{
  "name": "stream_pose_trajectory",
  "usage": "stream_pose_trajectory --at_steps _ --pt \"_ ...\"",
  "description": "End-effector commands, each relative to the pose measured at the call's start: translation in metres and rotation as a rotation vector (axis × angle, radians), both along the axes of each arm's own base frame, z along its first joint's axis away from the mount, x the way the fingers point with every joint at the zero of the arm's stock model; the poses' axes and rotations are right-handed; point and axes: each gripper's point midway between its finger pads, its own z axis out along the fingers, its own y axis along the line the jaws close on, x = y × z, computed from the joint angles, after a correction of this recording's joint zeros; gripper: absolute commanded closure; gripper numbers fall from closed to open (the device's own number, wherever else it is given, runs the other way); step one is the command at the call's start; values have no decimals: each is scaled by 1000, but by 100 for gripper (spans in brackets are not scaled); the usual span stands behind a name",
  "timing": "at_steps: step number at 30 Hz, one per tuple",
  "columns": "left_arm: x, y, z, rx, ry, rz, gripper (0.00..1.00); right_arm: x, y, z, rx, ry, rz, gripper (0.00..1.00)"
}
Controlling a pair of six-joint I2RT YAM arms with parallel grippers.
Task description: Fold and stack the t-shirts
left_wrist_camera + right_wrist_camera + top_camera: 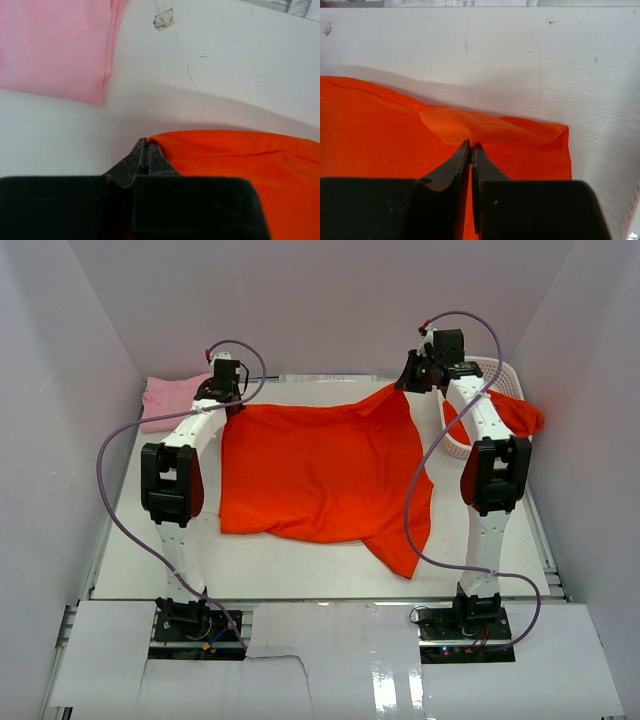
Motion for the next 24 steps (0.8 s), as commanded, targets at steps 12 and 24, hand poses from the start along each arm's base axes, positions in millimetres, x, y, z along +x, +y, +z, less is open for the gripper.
stream_pose_trajectory --at_steps 12,24 --pt "-13 16 -3 34 8 53 100 -10 -6 26 -6 -66 0 92" --pt "-15 26 -10 55 21 73 100 -15 -14 32 -15 -73 -15 92"
